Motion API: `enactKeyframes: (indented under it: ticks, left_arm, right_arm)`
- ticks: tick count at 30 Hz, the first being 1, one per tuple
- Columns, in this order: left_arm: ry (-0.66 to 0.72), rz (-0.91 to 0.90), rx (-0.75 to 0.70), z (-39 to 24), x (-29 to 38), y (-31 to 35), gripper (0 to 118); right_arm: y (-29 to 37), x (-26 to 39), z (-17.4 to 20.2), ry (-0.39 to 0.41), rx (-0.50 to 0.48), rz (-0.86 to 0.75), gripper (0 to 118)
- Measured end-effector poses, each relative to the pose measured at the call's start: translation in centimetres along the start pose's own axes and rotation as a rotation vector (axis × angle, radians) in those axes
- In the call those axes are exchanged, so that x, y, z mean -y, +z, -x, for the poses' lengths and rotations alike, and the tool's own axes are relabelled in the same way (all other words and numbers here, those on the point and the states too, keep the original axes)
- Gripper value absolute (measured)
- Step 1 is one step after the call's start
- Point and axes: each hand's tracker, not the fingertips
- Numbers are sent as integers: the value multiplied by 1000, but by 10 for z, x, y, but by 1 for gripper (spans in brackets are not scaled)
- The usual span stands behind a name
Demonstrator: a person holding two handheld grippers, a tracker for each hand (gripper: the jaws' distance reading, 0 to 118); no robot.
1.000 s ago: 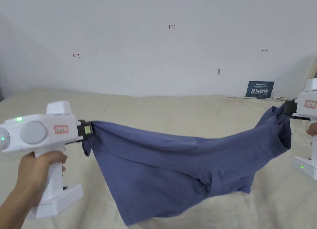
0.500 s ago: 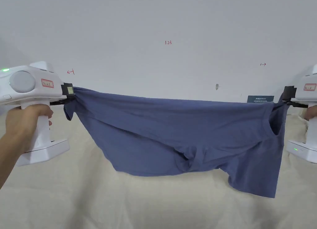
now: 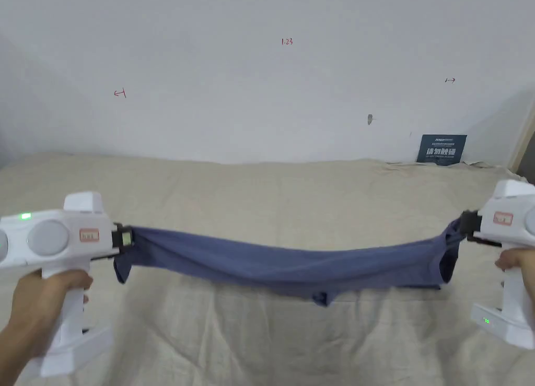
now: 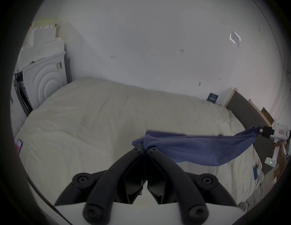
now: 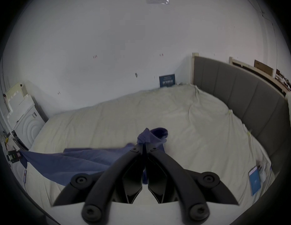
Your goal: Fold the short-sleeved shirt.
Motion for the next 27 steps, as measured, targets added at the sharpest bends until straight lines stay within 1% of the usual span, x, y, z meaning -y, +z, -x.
enactKeyframes:
  ticks: [5, 7, 9, 12, 19, 20, 27]
  left_arm:
    - [2, 107, -3, 9, 76, 6, 1]
    - [-2, 146, -14, 13, 102, 7, 1]
    - [23, 178, -12, 17, 124, 11, 1]
    - [28, 209, -21, 30, 150, 7, 1]
    - [26, 252, -26, 40, 186, 35, 1]
    - [25, 255, -25, 42, 189, 39, 1]
    - [4, 290, -31, 59, 216, 84, 1]
  right_arm:
    - [14, 69, -12, 17, 5, 65, 1]
    - [21, 97, -20, -9, 1, 97, 1]
    - [31, 120, -25, -27, 4, 114, 0]
    - [46, 151, -30, -36, 0, 147, 1]
    - [86, 202, -34, -41, -13, 172, 1]
    - [86, 206, -42, -41, -18, 171, 1]
    - [122, 232, -61, -52, -30, 181, 1]
